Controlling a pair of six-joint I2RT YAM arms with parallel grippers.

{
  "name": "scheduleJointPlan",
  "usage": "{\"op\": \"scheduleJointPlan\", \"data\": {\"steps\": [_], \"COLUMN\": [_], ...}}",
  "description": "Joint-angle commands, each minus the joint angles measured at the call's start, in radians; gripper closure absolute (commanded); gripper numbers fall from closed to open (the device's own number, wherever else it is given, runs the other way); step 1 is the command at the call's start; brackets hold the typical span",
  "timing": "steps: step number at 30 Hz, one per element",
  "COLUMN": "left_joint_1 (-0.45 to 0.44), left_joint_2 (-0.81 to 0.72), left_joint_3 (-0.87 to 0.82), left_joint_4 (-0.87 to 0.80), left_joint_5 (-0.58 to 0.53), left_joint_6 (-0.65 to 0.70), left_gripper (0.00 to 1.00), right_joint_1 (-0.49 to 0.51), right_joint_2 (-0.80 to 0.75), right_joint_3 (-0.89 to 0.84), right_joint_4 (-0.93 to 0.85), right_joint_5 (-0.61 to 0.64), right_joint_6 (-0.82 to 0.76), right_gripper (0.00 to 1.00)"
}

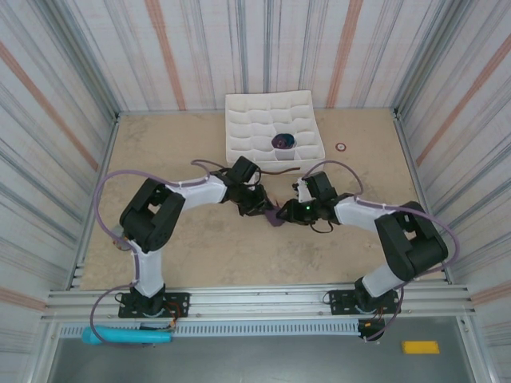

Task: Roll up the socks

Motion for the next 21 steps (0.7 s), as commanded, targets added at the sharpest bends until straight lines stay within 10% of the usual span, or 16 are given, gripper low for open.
{"op": "scheduleJointPlan", "data": {"steps": [1,7,21], "left_joint_1": [0.04,0.05,0.069], "left_joint_2": [0.034,0.069,0.131], "left_joint_3": [0.01,0.074,0.17], "left_joint_4": [-0.178,-0.255,-0.4], "left_joint_5": [-0.071,-0.019,0.059], "left_joint_6": [0.073,0.12,0.179], "left_gripper": [0.99,0.99,0.99], "right_joint_1": [0.021,0.164,0.506], "right_joint_2": [-0.119,-0.228,-0.036], "right_joint_3": [-0.016,0.011,0.069], "right_joint_4": [-0.163,-0.215,-0.014], "right_joint_5": [0.155,0.394,0.868], "right_joint_6": [-0.081,-0.191,-0.37], "right_gripper": [0.49,0.32,0.32]}}
